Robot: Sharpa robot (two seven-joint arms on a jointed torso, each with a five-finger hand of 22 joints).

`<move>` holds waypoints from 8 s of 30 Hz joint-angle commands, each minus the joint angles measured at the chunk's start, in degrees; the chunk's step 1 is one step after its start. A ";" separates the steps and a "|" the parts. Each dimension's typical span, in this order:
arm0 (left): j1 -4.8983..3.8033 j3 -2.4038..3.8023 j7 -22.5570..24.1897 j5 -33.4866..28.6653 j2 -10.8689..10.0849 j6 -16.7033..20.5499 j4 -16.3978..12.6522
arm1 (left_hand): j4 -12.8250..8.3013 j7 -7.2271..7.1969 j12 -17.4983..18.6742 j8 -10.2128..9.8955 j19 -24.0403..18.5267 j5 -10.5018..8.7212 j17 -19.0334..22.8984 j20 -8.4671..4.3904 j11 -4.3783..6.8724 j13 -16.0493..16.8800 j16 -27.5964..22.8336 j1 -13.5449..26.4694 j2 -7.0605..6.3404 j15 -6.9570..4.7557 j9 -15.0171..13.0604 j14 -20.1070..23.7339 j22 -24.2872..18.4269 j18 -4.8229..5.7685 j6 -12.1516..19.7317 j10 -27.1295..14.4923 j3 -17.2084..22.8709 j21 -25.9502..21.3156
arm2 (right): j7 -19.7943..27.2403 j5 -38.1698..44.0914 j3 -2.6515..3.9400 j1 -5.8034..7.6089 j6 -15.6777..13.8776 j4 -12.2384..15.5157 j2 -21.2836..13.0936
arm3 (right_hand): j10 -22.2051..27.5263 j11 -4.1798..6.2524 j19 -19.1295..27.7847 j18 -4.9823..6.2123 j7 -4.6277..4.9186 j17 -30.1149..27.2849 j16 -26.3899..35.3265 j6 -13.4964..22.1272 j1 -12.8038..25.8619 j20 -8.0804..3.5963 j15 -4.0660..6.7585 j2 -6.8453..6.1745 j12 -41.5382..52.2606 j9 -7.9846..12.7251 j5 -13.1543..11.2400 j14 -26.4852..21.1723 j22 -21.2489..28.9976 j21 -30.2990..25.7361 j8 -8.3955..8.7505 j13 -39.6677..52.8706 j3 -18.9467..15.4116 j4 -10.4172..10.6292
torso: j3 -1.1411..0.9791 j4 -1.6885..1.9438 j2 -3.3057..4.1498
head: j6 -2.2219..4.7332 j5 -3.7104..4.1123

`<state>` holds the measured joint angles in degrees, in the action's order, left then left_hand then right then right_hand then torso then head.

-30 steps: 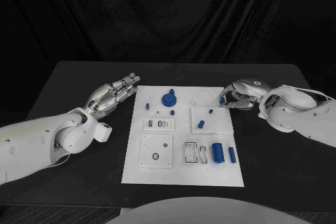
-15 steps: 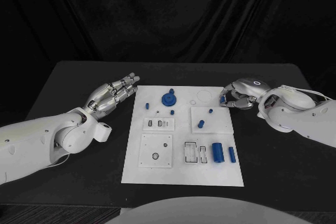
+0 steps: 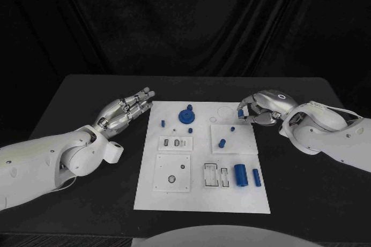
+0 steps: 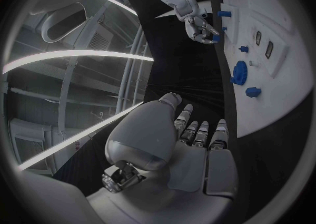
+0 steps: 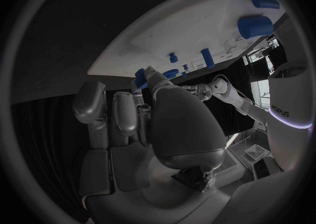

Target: Assemble the parts on the task board

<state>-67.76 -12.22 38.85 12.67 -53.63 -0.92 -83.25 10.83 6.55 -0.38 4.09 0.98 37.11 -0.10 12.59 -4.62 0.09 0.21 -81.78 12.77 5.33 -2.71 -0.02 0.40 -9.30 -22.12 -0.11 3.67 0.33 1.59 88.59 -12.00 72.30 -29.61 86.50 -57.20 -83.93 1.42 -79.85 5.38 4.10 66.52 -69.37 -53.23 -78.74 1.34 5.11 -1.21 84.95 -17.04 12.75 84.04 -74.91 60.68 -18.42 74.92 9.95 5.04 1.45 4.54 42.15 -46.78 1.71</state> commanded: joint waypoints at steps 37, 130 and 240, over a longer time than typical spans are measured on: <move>0.07 0.04 5.23 -0.32 0.79 -0.85 0.26 | -0.04 0.18 0.38 0.49 -0.09 -0.09 0.10 0.35 -0.58 -0.09 -0.21 0.74 0.05 0.47 -0.10 0.02 0.09 -1.11 -0.37 0.11 0.54 0.29 | -2.09 3.71 0.12 -3.32 10.75 0.24 18.53 | -1.23 -1.58 0.49 0.79 0.71 0.50 -0.70 0.24 1.14 1.03 -1.29 -0.72 -0.26 -2.32 6.52 2.26 -2.12 -2.16 -1.00 8.14 0.13 -0.78 | 0.00 0.43 0.03 | -2.10 -0.14; -13.86 0.11 -25.83 37.86 -0.67 7.48 -9.33 | 5.57 1.62 -89.62 11.57 69.73 -28.91 -89.90 -6.06 0.38 89.91 89.79 7.56 -3.92 -3.48 -2.51 -89.98 66.53 5.20 -29.52 90.11 -10.33 78.99 | 4.13 -5.27 0.11 9.40 -7.09 12.40 -1.40 | -2.30 -1.57 -1.46 0.30 1.93 2.50 -3.80 11.32 3.98 1.06 -1.31 -1.11 1.11 8.22 -9.10 2.53 -5.56 -1.75 3.27 9.52 -4.20 10.56 | -2.74 -1.46 -1.70 | 0.54 -1.69; -10.97 0.10 -59.71 49.88 19.99 -18.27 4.21 | -1.84 -3.95 -89.62 24.49 81.06 -26.35 -89.90 -9.46 5.70 89.91 89.79 16.86 -2.17 -8.74 -35.77 -89.98 81.58 6.98 -31.81 90.11 -7.33 85.39 | 3.33 -5.32 0.11 5.17 -0.28 7.20 -0.17 | -2.17 -1.79 -1.36 0.41 2.16 1.96 -3.46 10.25 4.28 1.21 -1.48 0.01 1.00 8.53 -7.73 2.38 -5.68 -2.41 2.74 9.31 -4.69 10.33 | -5.53 -3.65 -3.16 | -3.22 -4.83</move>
<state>-78.85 -12.18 -22.25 62.64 -33.78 -18.72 -79.07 8.93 2.66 -89.85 28.90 82.34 10.43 -74.91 3.26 0.53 75.06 89.85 -64.38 10.43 -3.08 -38.44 -83.95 74.91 -2.59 -54.46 83.99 -4.07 85.95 5.98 83.23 -11.93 77.62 -30.30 93.74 -57.39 -84.09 0.05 -81.18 5.38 6.24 68.54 -72.81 -42.67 -74.55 2.26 4.04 -1.72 85.93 -8.60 4.84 83.89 -74.94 58.58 -15.31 74.91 5.53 15.32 -4.04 0.88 38.97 -49.99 -3.14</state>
